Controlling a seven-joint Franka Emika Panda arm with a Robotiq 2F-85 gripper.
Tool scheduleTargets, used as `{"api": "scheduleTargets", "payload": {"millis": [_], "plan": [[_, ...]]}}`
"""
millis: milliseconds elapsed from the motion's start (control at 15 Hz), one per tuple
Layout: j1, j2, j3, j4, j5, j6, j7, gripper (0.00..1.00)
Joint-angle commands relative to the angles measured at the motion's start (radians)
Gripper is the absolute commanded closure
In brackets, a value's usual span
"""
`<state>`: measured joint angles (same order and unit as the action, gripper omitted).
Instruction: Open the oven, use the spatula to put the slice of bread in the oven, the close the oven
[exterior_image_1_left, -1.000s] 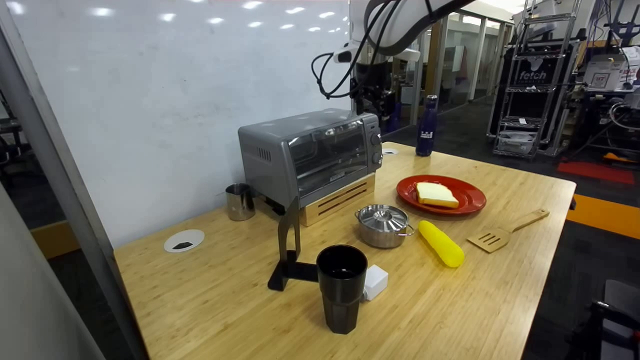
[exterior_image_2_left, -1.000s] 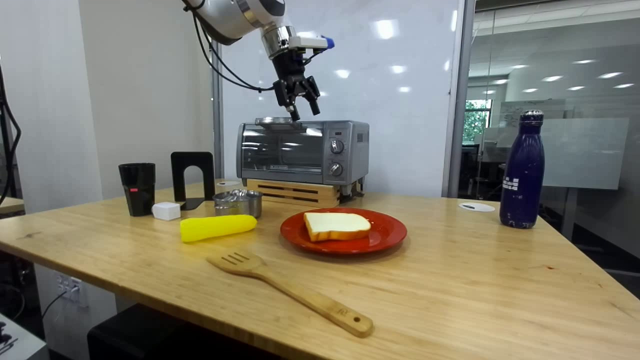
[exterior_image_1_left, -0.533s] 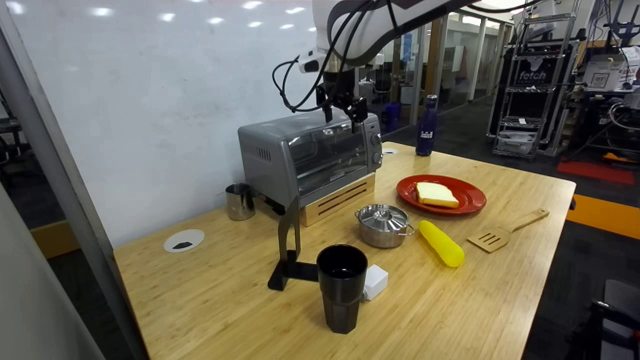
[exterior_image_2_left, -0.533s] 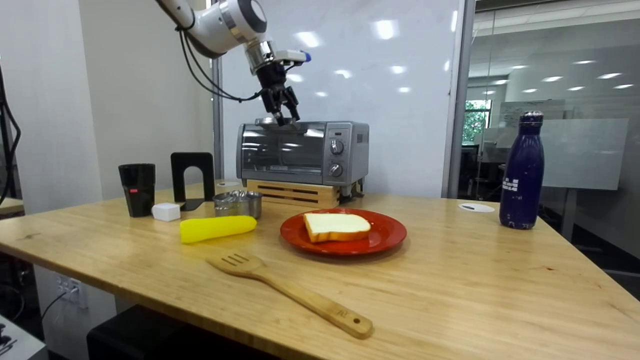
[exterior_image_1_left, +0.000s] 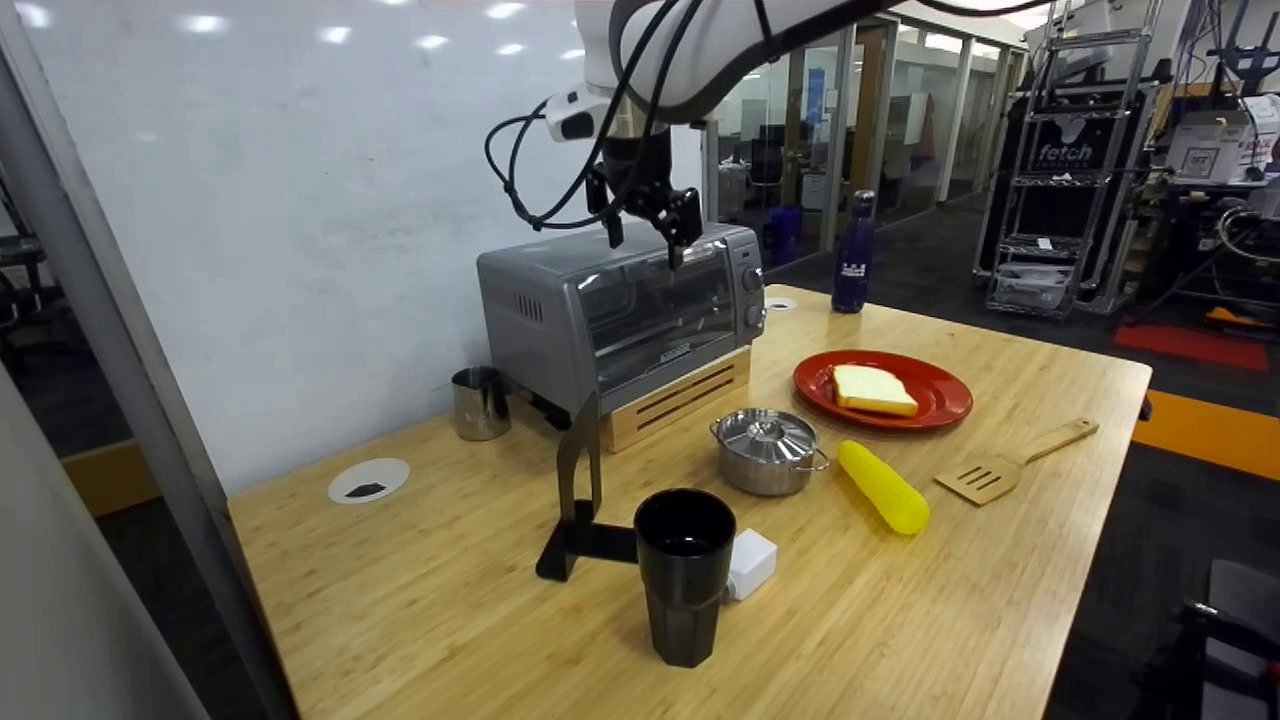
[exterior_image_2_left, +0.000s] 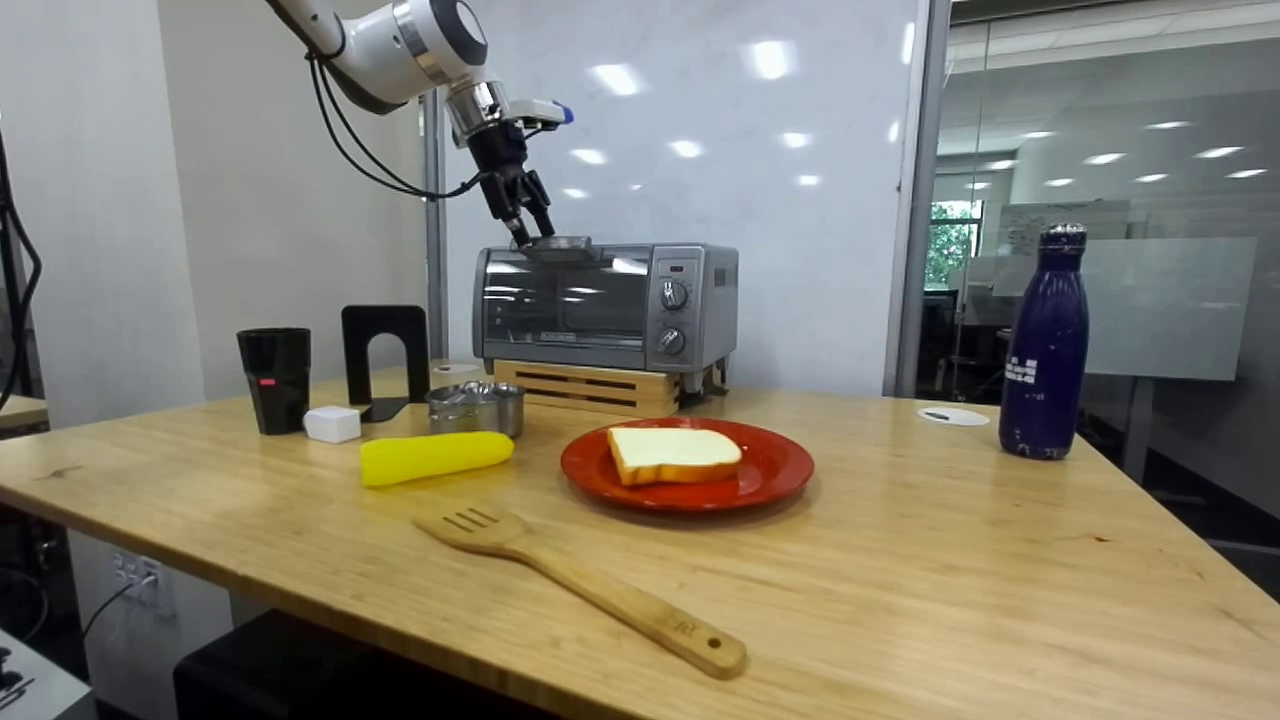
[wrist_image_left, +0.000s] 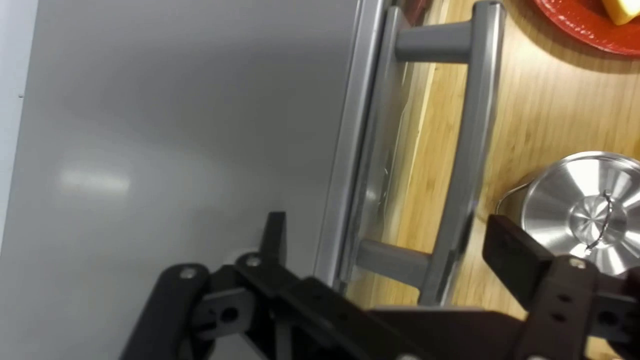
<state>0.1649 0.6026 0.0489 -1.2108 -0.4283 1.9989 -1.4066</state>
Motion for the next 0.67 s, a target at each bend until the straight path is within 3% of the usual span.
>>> {"api": "scheduleTargets", "payload": {"millis": [0, 600], "plan": [[0.006, -0.053, -0.008, -0.046, -0.028, -0.012, 0.015, 0.0], [-0.017, -0.142, 0.021, -0.191, 0.028, -0.029, 0.041, 0.0]]}}
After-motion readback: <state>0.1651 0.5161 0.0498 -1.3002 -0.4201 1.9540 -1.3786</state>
